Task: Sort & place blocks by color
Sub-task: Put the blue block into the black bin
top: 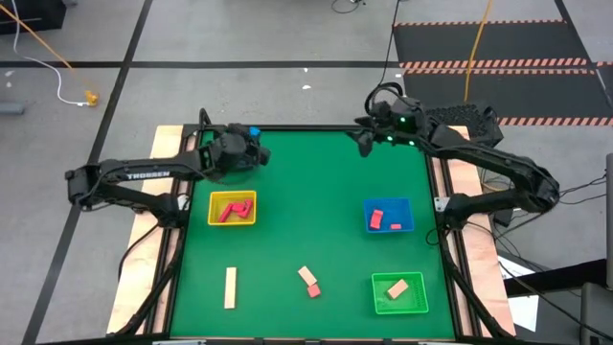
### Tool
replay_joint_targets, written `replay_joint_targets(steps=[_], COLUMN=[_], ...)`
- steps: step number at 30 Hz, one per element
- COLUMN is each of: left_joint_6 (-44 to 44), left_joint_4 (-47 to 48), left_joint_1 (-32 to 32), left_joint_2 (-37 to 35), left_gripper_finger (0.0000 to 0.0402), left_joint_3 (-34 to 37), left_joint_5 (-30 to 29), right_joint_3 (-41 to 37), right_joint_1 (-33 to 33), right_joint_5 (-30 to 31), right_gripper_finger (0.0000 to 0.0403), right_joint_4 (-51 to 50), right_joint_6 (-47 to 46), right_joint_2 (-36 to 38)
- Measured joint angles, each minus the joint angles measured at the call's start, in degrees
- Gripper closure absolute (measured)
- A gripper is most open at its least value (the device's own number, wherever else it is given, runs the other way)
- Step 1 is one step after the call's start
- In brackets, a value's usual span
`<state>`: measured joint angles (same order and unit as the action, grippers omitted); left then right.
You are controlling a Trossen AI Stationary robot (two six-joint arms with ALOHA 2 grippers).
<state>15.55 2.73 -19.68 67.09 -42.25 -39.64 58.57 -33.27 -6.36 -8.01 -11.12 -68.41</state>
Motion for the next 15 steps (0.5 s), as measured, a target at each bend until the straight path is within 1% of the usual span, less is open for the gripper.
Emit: replay_joint_targets(steps=[3, 5, 7, 10, 12, 15], left_joint_6=[4.9, 7.4, 10.2, 14.8, 16.5, 16.9], left_joint_4=[8.5, 13.8, 19.1, 25.4, 28.4, 30.2], left_joint_1=[-3.7, -5.8, -8.1, -11.2, -13.0, -15.2], left_joint_2=[-1.4, -1.4, -1.4, -0.8, -0.7, -0.4], left_gripper_finger=[0.0259, 0.0259, 0.0259, 0.0259, 0.0259, 0.0259], left_joint_3=[0.0, 0.0, 0.0, 0.0, 0.0, 0.0], left_joint_5=[3.9, 6.0, 7.7, 10.8, 13.2, 16.6], right_joint_3=[0.0, 0.0, 0.0, 0.0, 0.0, 0.0], right_joint_1=[0.5, 1.5, 2.8, 5.0, 6.5, 8.3], right_joint_5=[4.1, 8.3, 12.6, 17.0, 18.5, 18.5], right_gripper_finger=[0.0140, 0.0140, 0.0140, 0.0140, 0.0140, 0.0140], right_joint_4=[-7.4, -12.9, -17.6, -23.5, -25.8, -27.5], right_joint_6=[-0.1, -0.1, -0.1, -0.2, -0.9, -3.5], right_joint_2=[3.1, 4.6, 5.8, 6.7, 6.8, 6.8])
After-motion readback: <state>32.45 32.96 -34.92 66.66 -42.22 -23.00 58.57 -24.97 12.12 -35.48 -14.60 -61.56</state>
